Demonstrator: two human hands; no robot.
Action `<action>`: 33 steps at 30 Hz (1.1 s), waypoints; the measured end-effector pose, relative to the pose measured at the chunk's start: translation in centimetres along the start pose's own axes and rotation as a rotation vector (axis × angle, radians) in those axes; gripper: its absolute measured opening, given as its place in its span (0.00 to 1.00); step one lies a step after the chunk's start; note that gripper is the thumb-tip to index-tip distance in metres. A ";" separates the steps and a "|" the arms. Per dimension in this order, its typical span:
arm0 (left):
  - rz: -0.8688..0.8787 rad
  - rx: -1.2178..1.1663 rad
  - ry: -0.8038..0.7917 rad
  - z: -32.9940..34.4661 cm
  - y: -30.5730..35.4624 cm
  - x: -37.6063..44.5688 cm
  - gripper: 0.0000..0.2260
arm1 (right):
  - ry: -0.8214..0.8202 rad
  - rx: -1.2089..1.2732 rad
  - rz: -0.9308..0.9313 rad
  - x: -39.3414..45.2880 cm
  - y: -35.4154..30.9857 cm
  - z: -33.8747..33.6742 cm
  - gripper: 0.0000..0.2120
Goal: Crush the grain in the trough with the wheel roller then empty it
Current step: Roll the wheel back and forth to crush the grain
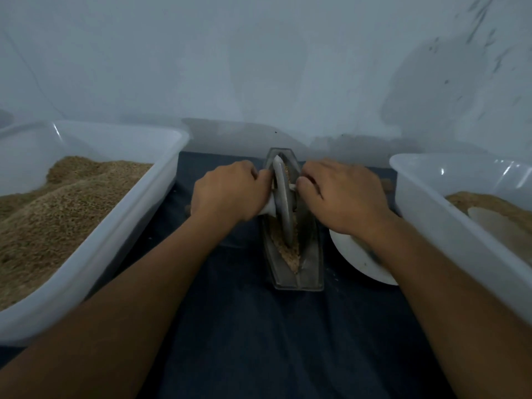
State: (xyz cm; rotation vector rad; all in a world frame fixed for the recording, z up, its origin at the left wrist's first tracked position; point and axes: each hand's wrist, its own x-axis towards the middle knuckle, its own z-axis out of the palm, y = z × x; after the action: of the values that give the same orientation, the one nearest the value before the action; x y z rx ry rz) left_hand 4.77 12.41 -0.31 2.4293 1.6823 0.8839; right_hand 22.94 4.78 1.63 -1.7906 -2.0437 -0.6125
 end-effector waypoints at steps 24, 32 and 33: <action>-0.084 0.001 -0.006 2.6 -0.6 6.9 0.22 | -0.199 0.039 0.208 6.5 3.1 4.3 0.25; -0.087 -0.035 -0.004 3.3 -1.0 8.9 0.18 | -0.296 0.040 0.266 8.7 4.0 5.0 0.23; -0.087 -0.044 0.003 3.3 -0.9 9.0 0.18 | -0.295 0.040 0.269 8.8 4.0 5.1 0.23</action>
State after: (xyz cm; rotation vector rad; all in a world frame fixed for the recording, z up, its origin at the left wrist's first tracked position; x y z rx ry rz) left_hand 7.77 21.58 0.36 2.3095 1.7354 0.9037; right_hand 25.83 15.27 2.37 -2.1893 -1.9214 -0.2394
